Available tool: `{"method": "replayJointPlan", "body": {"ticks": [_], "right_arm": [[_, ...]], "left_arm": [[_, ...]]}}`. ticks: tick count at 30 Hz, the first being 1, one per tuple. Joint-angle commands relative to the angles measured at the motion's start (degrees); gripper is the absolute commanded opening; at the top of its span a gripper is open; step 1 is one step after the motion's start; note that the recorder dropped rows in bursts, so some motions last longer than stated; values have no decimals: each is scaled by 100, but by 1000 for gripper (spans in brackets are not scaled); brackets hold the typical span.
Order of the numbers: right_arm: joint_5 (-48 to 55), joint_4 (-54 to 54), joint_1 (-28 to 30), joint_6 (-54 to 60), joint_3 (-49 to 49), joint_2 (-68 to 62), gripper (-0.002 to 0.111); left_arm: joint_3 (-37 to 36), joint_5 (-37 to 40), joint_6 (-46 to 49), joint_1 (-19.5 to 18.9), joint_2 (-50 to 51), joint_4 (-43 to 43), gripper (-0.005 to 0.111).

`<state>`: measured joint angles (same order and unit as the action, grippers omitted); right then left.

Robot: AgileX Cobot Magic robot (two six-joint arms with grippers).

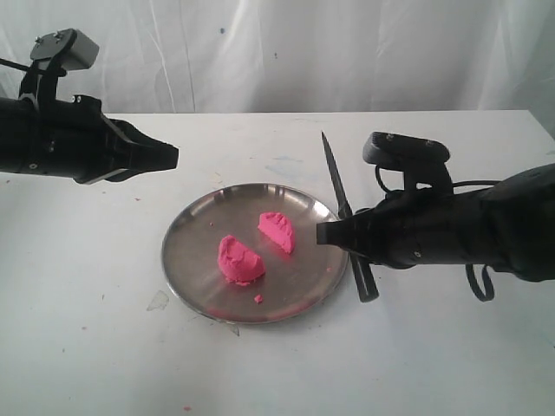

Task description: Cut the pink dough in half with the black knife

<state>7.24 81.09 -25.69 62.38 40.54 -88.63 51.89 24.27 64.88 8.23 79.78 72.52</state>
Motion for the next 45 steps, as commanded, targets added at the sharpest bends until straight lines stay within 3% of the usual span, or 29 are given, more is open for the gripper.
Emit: {"method": "replayJointPlan", "body": {"ticks": [1, 7, 11, 21, 27, 29, 33, 45], "right_arm": [[35, -964, -11, -625, 9, 59, 0], [-390, -6866, -112, -6873, 9, 59, 0], [-660, -8847, -359, -9375, 9, 59, 0], [-1349, -8863, -485, -11100, -2, 38, 0], [-1542, -8863, -703, -11302, -2, 24, 0], [-1727, -9459, -727, -11952, -70, -44, 0], [-2992, -11653, -620, -14667, -249, -427, 0], [-3184, -11769, -161, -15115, -360, -922, 0]], "left_arm": [[-43, 68, -30, -9, -54, 139, 0], [-43, 68, -30, -9, -54, 139, 0], [-43, 68, -30, -9, -54, 139, 0], [-43, 67, -30, -9, -54, 139, 0], [-43, 67, -30, -9, -54, 139, 0], [-43, 67, -30, -9, -54, 139, 0], [-43, 56, -30, -9, -54, 139, 0], [-43, 66, -30, -9, -54, 139, 0]]}}
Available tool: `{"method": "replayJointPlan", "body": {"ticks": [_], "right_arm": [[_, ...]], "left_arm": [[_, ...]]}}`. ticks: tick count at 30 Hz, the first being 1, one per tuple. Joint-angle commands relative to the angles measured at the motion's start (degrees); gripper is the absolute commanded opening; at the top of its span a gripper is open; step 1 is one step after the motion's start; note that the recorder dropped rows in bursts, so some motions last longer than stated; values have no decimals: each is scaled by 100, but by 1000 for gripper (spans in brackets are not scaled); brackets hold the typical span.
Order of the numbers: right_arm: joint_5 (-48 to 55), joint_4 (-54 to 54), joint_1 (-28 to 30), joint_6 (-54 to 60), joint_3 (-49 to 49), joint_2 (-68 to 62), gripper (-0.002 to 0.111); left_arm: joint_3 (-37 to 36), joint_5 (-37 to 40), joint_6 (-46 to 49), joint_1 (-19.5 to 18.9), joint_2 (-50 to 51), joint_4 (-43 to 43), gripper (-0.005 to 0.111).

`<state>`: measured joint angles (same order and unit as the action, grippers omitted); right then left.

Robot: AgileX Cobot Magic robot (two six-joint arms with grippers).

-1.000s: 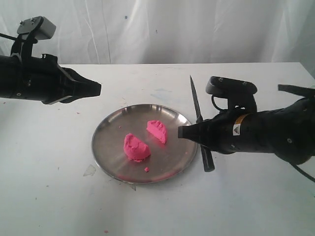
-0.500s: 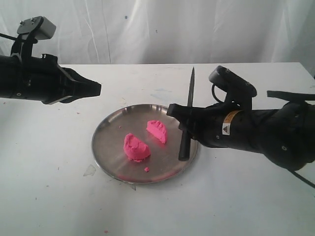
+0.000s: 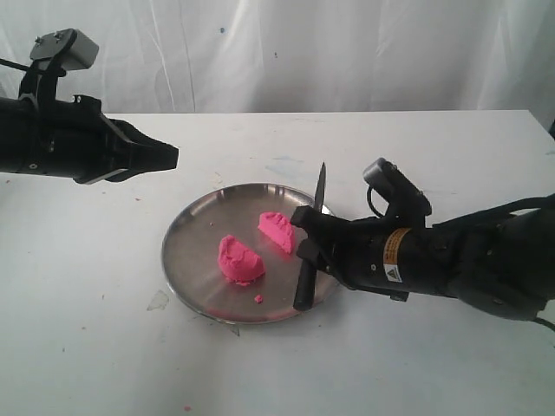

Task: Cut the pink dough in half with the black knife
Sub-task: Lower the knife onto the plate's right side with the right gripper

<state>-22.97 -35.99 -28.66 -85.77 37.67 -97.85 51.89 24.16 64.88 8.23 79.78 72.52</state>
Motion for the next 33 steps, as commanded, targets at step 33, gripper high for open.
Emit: {"method": "replayJointPlan", "body": {"ticks": [33], "right_arm": [[-316, 26, 110, -430, 190, -866, 0]], "left_arm": [[-43, 91, -30, -9, -54, 139, 0]]}}
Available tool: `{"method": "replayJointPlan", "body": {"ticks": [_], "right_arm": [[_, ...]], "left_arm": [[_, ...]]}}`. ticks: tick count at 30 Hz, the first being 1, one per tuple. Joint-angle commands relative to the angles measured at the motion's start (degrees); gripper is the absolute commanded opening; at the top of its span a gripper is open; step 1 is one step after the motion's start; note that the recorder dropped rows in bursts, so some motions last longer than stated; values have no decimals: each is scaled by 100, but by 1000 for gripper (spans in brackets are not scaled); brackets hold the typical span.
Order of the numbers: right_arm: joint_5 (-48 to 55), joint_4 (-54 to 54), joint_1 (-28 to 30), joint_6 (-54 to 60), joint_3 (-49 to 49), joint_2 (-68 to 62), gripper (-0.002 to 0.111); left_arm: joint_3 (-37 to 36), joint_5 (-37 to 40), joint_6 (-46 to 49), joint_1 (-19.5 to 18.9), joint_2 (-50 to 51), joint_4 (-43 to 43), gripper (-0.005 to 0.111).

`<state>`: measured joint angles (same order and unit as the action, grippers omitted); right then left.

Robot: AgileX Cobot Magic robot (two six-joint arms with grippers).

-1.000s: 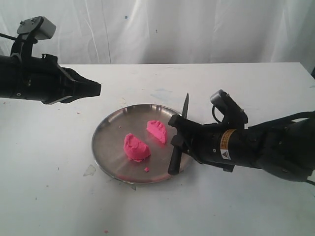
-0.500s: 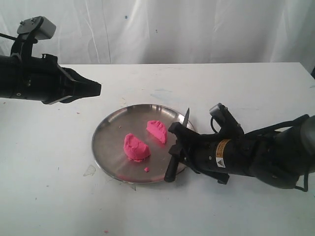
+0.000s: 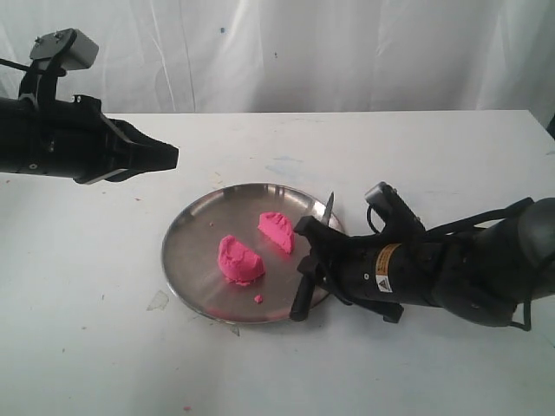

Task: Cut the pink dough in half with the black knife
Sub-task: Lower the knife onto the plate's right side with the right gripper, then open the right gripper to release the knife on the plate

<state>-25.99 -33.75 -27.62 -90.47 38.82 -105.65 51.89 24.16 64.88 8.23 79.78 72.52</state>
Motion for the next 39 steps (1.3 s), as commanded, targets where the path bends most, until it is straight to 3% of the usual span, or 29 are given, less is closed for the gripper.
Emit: {"method": "replayJointPlan", "body": {"ticks": [1, 6, 10, 17, 24, 31, 39], "right_arm": [[-14, -279, 6, 40, 112, -122, 3], [21, -268, 6, 27, 120, -119, 31], [124, -305, 6, 27, 109, 175, 40], [1257, -864, 6, 51, 109, 995, 41], [1657, -1484, 6, 75, -24, 1774, 41], [2695, -1875, -49, 458, -236, 2643, 31], [4117, -1590, -665, 2308, -299, 3852, 2]], "left_arm": [[-43, 91, -30, -9, -54, 139, 0], [-43, 91, -30, -9, -54, 139, 0], [-43, 91, -30, -9, -54, 139, 0], [-43, 91, -30, -9, -54, 139, 0], [-43, 91, -30, -9, -54, 139, 0], [-43, 79, -30, -9, -54, 139, 0], [-43, 79, -30, -9, -54, 139, 0]]}}
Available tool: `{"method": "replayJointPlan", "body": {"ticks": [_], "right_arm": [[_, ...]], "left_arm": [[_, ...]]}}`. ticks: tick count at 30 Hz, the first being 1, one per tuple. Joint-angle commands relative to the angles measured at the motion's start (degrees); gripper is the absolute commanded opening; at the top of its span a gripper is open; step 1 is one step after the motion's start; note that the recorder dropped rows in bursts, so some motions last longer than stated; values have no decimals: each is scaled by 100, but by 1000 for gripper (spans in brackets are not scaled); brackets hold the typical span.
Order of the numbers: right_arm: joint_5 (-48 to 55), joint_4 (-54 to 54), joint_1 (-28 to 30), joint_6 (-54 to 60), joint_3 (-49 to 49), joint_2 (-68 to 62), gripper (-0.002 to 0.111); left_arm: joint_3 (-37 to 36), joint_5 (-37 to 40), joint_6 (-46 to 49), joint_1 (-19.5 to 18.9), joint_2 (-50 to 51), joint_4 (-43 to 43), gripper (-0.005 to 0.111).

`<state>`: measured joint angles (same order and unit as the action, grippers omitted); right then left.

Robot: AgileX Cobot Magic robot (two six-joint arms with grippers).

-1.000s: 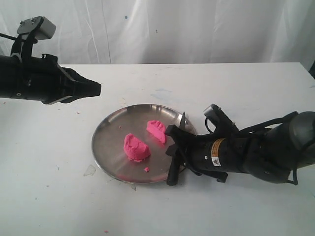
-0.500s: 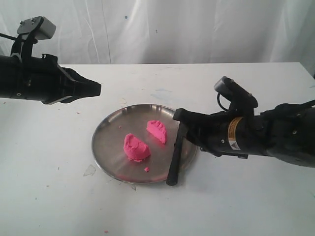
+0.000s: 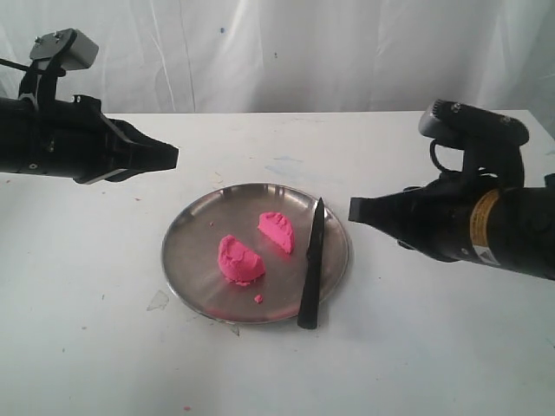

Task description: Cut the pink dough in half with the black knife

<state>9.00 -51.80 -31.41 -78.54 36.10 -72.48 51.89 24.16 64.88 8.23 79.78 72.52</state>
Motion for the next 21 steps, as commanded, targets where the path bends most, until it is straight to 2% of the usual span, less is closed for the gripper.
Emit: {"method": "replayJointPlan", "body": {"ticks": [1, 4, 6, 9, 11, 15, 21], "right_arm": [[694, 442, -349, 1519, -28, 687, 0], [813, 1517, -528, 3539, -28, 1025, 0], [841, 2624, -574, 5186, -28, 1189, 0], [881, 4106, -669, 6976, -28, 1326, 0], [948, 4594, -753, 7352, -28, 1402, 0], [1227, 4581, -935, 7273, -28, 1486, 0], [998, 4581, -1038, 7273, -42, 1486, 0]], "left_arm": [[-43, 79, -30, -9, -54, 139, 0], [-43, 79, -30, -9, -54, 139, 0], [-43, 79, -30, -9, -54, 139, 0], [-43, 79, -30, -9, -54, 139, 0], [-43, 79, -30, -9, -54, 139, 0], [-43, 79, -30, -9, -54, 139, 0], [-43, 79, -30, -9, -54, 139, 0]]}}
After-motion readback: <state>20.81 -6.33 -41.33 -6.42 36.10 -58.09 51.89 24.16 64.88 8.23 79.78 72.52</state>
